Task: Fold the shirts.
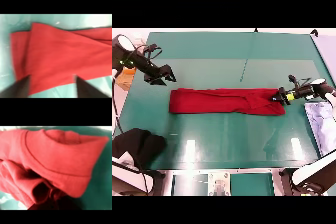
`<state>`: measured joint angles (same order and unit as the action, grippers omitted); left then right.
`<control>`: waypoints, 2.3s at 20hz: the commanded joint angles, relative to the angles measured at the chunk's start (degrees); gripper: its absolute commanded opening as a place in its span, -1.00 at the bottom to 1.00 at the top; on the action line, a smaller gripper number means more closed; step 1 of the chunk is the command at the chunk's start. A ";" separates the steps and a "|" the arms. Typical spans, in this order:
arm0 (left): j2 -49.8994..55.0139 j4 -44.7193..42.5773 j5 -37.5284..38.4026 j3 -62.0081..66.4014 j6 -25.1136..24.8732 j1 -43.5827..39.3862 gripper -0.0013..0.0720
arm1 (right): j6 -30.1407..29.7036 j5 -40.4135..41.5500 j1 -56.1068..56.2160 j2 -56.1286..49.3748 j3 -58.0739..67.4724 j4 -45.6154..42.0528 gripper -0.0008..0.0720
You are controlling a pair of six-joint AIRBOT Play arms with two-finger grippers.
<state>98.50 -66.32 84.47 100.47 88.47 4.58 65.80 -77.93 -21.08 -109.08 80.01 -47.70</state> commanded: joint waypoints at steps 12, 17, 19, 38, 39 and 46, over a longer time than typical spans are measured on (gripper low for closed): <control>10.01 13.05 -34.84 -2.43 -2.23 -34.05 -0.90 | 7.48 -16.98 2.19 14.71 15.67 0.81 -0.93; 19.80 21.55 -38.47 0.07 -3.10 -39.60 -0.90 | 8.87 -21.38 2.93 19.26 19.87 0.85 -0.93; 20.74 23.10 -38.62 0.48 -3.54 -39.85 -0.90 | 9.16 -21.57 2.89 20.26 21.90 0.79 -0.93; -3.45 -15.39 9.79 5.99 -4.20 -13.75 -0.91 | 19.76 -4.17 29.31 20.20 18.03 10.69 -0.93; -5.97 -15.89 9.70 3.50 -4.79 -12.81 -0.91 | 19.74 1.49 34.14 19.30 16.87 10.64 -0.93; -19.02 -18.23 3.17 -16.55 -6.75 -10.23 -0.91 | 15.80 41.86 62.77 0.72 17.18 15.39 0.41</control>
<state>84.18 -82.61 90.21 91.48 82.54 -6.59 84.33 -53.98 31.66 -101.14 96.86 -34.92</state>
